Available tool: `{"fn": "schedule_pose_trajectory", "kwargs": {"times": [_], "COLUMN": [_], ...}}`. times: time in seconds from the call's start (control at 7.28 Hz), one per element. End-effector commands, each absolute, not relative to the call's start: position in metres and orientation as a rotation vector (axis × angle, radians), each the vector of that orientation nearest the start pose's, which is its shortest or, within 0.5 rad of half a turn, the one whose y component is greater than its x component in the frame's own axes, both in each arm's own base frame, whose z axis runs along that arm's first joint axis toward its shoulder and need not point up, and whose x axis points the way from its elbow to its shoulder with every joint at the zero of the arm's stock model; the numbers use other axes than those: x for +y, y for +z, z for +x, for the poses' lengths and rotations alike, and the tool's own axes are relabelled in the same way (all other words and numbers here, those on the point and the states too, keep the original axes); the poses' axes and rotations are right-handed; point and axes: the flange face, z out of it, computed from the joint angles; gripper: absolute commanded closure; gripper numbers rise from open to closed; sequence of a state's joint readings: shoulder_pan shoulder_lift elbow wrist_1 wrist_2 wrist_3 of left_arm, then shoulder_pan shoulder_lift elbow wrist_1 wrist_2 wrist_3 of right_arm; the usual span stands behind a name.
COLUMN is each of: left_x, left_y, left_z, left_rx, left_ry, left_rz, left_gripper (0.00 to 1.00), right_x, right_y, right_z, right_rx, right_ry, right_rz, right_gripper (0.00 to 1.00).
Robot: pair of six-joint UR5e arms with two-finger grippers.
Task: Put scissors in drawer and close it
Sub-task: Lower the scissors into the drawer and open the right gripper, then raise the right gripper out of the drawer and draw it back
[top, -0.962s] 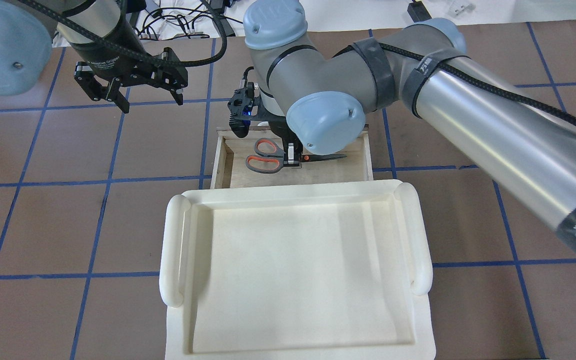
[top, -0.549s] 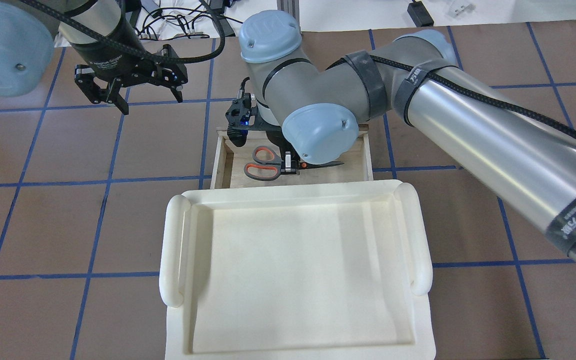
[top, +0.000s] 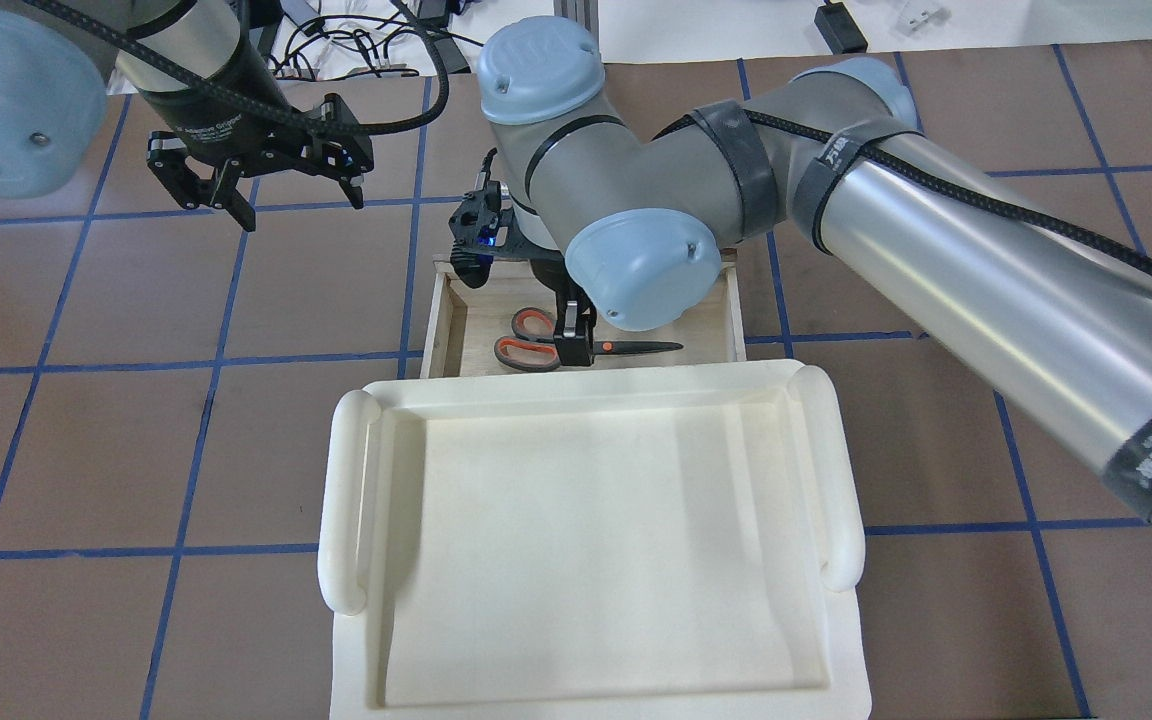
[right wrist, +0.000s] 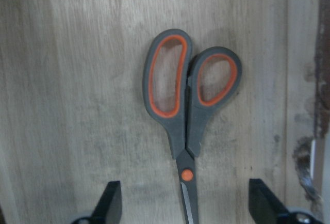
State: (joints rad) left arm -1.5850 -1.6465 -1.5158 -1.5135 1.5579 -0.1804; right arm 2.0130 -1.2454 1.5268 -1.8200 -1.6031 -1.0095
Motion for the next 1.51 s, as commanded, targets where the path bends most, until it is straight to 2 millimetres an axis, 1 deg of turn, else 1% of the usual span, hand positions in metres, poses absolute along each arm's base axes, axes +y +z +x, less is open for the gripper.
{"fn": "schedule_pose_trajectory", "kwargs": {"times": [0.0, 0.14, 0.27, 0.41, 0.55, 0.69, 0.82, 0.96, 1.1, 1.24, 1.37], "left_x": [-0.528, -0.529, -0.529, -0.529, -0.531, -0.531, -0.532, -0.532, -0.532, -0.532, -0.532], "left_y": [0.476, 0.475, 0.473, 0.473, 0.469, 0.469, 0.469, 0.469, 0.469, 0.469, 0.469], "left_z": [-0.139, -0.139, -0.139, -0.139, -0.139, -0.140, -0.140, -0.140, -0.140, -0.140, -0.140], "left_rx": [3.117, 3.118, 3.119, 3.119, 3.118, 3.118, 3.118, 3.118, 3.118, 3.118, 3.118], "left_ry": [-0.041, -0.038, -0.036, -0.031, -0.024, -0.024, -0.021, -0.021, -0.021, -0.024, -0.021], "left_rz": [-0.254, -0.259, -0.259, -0.262, -0.266, -0.264, -0.266, -0.264, -0.264, -0.264, -0.264], "left_gripper": [0.01, 0.00, 0.00, 0.00, 0.00, 0.00, 0.00, 0.00, 0.00, 0.00, 0.00], "right_x": [-0.494, -0.503, -0.518, -0.532, -0.543, -0.539, -0.538, -0.539, -0.540, -0.539, -0.537], "right_y": [0.418, 0.430, 0.437, 0.441, 0.449, 0.471, 0.475, 0.475, 0.472, 0.473, 0.467], "right_z": [0.348, 0.324, 0.294, 0.263, 0.232, 0.204, 0.177, 0.161, 0.152, 0.153, 0.151], "right_rx": [2.632, 2.803, 2.942, 3.035, 3.092, 3.138, 3.170, 3.190, 3.187, 3.188, 3.195], "right_ry": [-0.124, -0.158, -0.183, -0.189, -0.217, -0.268, -0.248, -0.208, -0.187, -0.195, -0.166], "right_rz": [-1.818, -1.547, -1.241, -1.000, -0.804, -0.572, -0.446, -0.316, -0.284, -0.281, -0.253], "right_gripper": [0.00, 0.00, 0.00, 0.00, 0.00, 0.00, 0.00, 0.00, 0.00, 0.00, 0.00]}}
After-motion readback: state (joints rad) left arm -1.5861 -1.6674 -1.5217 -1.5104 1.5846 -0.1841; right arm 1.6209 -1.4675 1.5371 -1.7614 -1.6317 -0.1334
